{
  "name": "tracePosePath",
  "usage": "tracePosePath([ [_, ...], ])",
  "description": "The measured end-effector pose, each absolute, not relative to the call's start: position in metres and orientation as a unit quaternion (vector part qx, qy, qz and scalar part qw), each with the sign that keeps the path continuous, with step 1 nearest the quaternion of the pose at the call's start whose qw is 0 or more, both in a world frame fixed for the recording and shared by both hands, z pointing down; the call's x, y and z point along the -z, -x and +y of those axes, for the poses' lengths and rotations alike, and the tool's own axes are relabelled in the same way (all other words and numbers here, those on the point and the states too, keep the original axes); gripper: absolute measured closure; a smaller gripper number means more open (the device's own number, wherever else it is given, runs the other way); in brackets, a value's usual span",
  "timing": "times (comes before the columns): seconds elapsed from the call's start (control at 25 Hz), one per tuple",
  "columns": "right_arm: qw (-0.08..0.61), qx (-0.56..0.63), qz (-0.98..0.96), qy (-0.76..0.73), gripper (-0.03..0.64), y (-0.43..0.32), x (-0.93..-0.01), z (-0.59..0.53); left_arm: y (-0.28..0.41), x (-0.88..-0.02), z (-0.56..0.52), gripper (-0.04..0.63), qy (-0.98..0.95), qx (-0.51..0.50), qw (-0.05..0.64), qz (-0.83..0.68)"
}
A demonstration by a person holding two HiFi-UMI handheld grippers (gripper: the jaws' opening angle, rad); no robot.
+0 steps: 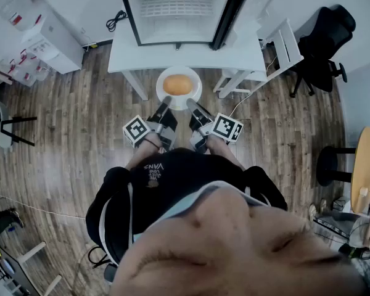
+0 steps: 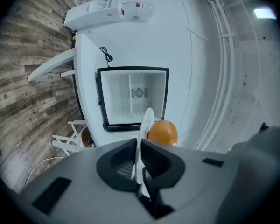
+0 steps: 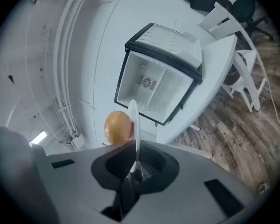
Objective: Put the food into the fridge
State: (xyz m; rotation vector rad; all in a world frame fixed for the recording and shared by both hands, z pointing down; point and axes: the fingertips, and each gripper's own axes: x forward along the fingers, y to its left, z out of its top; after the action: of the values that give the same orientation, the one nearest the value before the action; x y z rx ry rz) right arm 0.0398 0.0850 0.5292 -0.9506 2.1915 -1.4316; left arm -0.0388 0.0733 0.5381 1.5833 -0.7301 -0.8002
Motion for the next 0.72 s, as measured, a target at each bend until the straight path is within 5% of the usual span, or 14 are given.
tracePosePath([
  [0.72,0.189,0.498,0.779,0.332,0.589,-0.0385,-0.5235,0.0844,0.0388,-0.5402,0.0740,0.561,-0.670,0.346,0.582,-0.304],
])
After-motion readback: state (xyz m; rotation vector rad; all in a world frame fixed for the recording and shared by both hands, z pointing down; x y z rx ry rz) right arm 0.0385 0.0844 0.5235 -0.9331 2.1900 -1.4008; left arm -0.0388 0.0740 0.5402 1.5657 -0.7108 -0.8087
